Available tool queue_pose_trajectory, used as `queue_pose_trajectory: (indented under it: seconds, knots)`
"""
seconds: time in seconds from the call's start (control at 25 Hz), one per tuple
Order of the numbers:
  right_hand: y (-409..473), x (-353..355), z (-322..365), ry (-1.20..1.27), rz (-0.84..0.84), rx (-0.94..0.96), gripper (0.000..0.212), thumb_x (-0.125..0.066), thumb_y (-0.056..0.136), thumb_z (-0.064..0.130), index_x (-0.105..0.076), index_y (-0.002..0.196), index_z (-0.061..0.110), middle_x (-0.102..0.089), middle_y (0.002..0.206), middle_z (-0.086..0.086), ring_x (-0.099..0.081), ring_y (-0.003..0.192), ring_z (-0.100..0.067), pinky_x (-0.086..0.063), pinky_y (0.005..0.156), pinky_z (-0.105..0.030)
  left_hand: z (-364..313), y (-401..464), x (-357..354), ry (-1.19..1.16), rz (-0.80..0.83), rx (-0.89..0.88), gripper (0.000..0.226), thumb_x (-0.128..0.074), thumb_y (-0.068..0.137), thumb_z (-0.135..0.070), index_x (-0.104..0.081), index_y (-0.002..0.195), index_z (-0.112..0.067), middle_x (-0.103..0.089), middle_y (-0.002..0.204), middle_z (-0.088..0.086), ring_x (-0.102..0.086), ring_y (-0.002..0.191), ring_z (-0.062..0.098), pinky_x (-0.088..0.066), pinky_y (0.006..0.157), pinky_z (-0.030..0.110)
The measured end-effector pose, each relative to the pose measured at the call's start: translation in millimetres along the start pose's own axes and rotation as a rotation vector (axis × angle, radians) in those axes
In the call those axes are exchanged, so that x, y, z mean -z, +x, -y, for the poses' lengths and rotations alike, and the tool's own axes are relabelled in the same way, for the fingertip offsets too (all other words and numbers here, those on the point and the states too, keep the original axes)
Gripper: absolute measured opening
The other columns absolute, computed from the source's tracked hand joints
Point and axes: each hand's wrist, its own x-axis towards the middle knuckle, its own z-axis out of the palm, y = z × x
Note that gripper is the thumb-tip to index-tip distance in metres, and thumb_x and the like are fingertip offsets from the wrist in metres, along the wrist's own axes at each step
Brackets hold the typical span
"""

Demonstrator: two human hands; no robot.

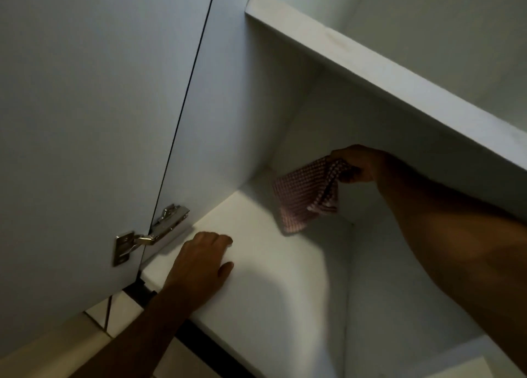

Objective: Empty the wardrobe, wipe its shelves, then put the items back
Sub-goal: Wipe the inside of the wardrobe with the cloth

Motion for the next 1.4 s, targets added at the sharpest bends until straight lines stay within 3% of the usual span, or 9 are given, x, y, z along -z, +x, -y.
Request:
queue_pose_trajectory:
  seconds: [0.2,0.32,0.44,0.52,0.64,0.88,1.04,1.24,1.4]
  knots:
    - [-3,30,36,-0.460,-0.269,0.117,0.018,-0.062,0.097,0.017,-0.062,0.099,0.000,-0.061,0.091,-0.013,-0.057,0.069,-0.025,-0.051,0.052,-0.028,7,-19,5,0.046,0.011,-0.026,0.033,-0.070,0.085,-0.035,-0.065,0.116,-0.025,-0.065,0.115,-0.003,-0.062,0.108,0.022,-0.051,0.087,0.036]
    - [3,18,42,-0.922,-0.323,0.240,0.037,-0.057,0.098,0.029,-0.065,0.113,-0.005,-0.063,0.119,-0.025,-0.063,0.099,-0.040,-0.055,0.080,-0.034,-1,-21,10,0.056,0.027,-0.013,0.031,-0.071,0.086,-0.034,-0.068,0.115,-0.025,-0.066,0.119,-0.001,-0.063,0.113,0.022,-0.051,0.091,0.037]
    - [5,-36,13,-1.197,-0.141,0.381,0.059,-0.048,0.091,0.051,-0.065,0.127,0.007,-0.066,0.124,-0.019,-0.063,0.110,-0.036,-0.051,0.096,-0.039,-2,-22,11,0.070,0.032,0.010,0.031,-0.065,0.091,-0.038,-0.069,0.119,-0.025,-0.065,0.127,0.001,-0.059,0.123,0.022,-0.047,0.100,0.038]
    - [5,-78,-24,-1.234,0.123,0.430,0.069,-0.069,0.083,0.054,-0.057,0.137,0.013,-0.065,0.128,-0.011,-0.063,0.112,-0.030,-0.050,0.096,-0.036,-3,-23,11,0.083,0.035,0.012,0.031,-0.063,0.091,-0.040,-0.070,0.119,-0.026,-0.064,0.131,0.001,-0.058,0.126,0.022,-0.045,0.102,0.038]
    - [4,-125,-81,-0.966,0.244,0.331,0.083,-0.079,0.074,0.056,-0.051,0.138,0.012,-0.053,0.141,-0.007,-0.053,0.126,-0.027,-0.044,0.103,-0.031,-1,-22,9,0.055,0.048,0.019,0.034,-0.058,0.096,-0.042,-0.066,0.125,-0.028,-0.057,0.141,0.000,-0.049,0.134,0.020,-0.038,0.109,0.037]
    - [3,-156,-126,-1.061,-0.146,0.483,0.034,-0.057,0.092,0.032,-0.055,0.122,0.016,-0.055,0.131,-0.011,-0.051,0.120,-0.035,-0.045,0.098,-0.041,1,-21,8,0.023,0.066,0.026,0.040,-0.047,0.099,-0.047,-0.059,0.133,-0.030,-0.048,0.149,-0.003,-0.040,0.141,0.016,-0.030,0.114,0.033]
    - [15,-138,-108,-0.436,-0.236,0.312,0.034,-0.058,0.095,0.027,-0.068,0.119,0.007,-0.068,0.123,-0.015,-0.063,0.113,-0.032,-0.048,0.093,-0.032,0,-23,11,0.046,0.083,0.033,0.046,-0.039,0.094,-0.050,-0.061,0.130,-0.031,-0.050,0.147,-0.004,-0.041,0.140,0.016,-0.032,0.112,0.033]
    - [13,-98,-60,0.396,-0.061,0.151,0.028,-0.057,0.096,0.010,-0.065,0.119,-0.003,-0.065,0.123,-0.019,-0.065,0.095,-0.026,-0.051,0.083,-0.032,0,-24,11,0.072,0.100,0.049,0.048,-0.036,0.092,-0.052,-0.067,0.122,-0.031,-0.058,0.139,-0.003,-0.051,0.133,0.020,-0.040,0.107,0.037]
    - [-9,-56,-39,0.506,0.248,0.014,0.030,-0.047,0.101,0.024,-0.070,0.104,0.005,-0.074,0.101,-0.011,-0.070,0.083,-0.023,-0.052,0.077,-0.036,1,-26,9,0.083,0.088,0.053,0.046,-0.037,0.090,-0.052,-0.071,0.113,-0.031,-0.065,0.130,-0.002,-0.059,0.124,0.021,-0.048,0.099,0.039]
